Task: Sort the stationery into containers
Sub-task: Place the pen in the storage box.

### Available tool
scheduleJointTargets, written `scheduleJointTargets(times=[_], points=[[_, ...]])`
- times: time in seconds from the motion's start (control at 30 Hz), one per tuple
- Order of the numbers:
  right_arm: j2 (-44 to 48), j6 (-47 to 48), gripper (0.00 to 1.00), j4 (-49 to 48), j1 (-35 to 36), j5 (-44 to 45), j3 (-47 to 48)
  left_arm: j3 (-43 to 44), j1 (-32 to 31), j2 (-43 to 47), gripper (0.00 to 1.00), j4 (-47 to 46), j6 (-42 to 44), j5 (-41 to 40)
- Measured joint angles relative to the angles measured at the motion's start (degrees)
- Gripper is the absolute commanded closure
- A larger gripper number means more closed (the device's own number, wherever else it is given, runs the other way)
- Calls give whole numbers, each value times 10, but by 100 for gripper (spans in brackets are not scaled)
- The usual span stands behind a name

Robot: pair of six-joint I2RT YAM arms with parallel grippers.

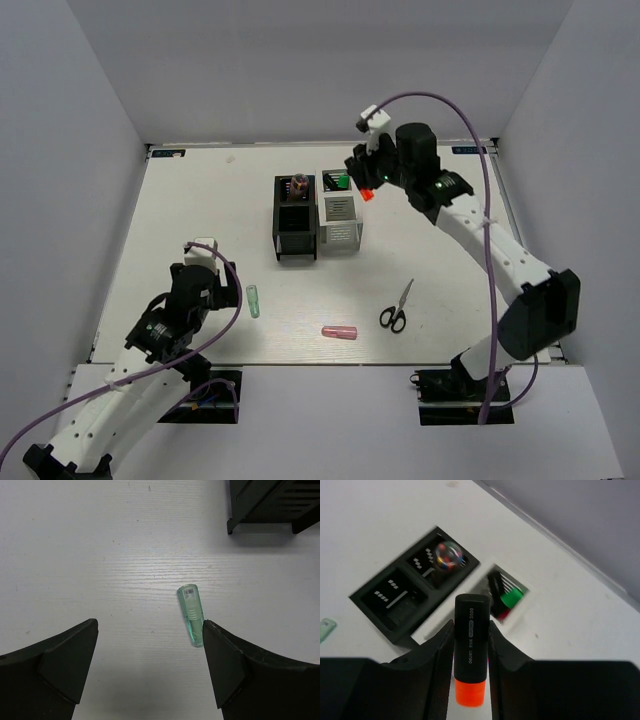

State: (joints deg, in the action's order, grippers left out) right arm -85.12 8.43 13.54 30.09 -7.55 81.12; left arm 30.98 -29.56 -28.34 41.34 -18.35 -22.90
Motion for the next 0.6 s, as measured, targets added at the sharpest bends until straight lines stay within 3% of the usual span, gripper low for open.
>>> scheduleJointTargets(times=[0.23, 0.6], points=[[-159, 42, 100, -110, -1, -170, 85, -5, 2, -16, 5, -6, 1, 5], [-277, -25, 100, -321, -30, -242, 86, -9, 3, -30, 5, -11, 2, 5]])
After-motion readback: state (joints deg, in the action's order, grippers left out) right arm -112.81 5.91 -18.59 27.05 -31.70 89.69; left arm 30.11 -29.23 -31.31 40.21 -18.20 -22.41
